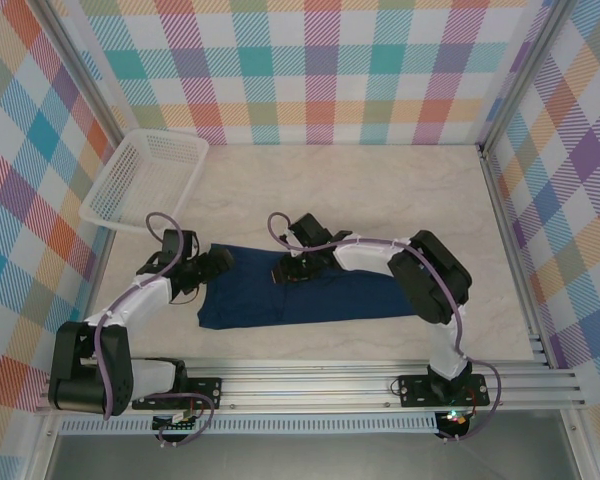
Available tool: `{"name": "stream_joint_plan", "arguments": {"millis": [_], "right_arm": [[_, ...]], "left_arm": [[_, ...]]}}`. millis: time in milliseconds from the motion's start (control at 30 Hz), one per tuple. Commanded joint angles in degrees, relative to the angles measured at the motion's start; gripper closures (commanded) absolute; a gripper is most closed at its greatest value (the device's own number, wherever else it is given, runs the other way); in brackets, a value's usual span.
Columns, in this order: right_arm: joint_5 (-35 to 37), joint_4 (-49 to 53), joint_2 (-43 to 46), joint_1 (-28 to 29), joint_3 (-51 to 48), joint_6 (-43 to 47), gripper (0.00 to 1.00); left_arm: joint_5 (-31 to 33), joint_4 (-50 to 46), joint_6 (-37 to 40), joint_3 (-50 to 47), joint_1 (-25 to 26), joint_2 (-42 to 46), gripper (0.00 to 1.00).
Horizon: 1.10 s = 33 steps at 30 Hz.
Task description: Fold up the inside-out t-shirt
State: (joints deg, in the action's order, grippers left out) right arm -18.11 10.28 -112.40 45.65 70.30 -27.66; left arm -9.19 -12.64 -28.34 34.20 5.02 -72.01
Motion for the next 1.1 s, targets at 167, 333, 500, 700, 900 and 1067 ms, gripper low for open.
{"name": "stream_joint_plan", "arguments": {"millis": [167,333,500,700,900,1067], "right_arm": [[-2.20,1.74,3.67,-0.49,0.37,1.22,0.64],[-1.84,1.58,4.16,-0.56,-0.65,1.15,0.64],[-2.06,1.58,3.92,-0.57,-1.13,0.73,0.64],[-1.75,1.97,5.37,-1.81,-2.17,0.72,0.64],[-1.43,2.49,7.04,-3.38,-3.06,1.30,0.64],[-1.58,2.44,6.95,-3.81,-3.08,1.40,0.64]], "left_arm": [[-2.30,1.40,5.12,0.08,-0.27,-4.50,0.05],[1.88,-0.30,5.52,-0.29,1.38,-5.20,0.05],[0.95,0.25,6.78,-0.29,3.80,-7.10,0.06],[1.88,-0.10,7.58,0.34,8.43,-8.82,0.11],[1.57,-0.22,7.43,0.35,12.29,-9.08,0.17],[0.57,-0.10,6.90,0.08,13.73,-7.21,0.24]]}}
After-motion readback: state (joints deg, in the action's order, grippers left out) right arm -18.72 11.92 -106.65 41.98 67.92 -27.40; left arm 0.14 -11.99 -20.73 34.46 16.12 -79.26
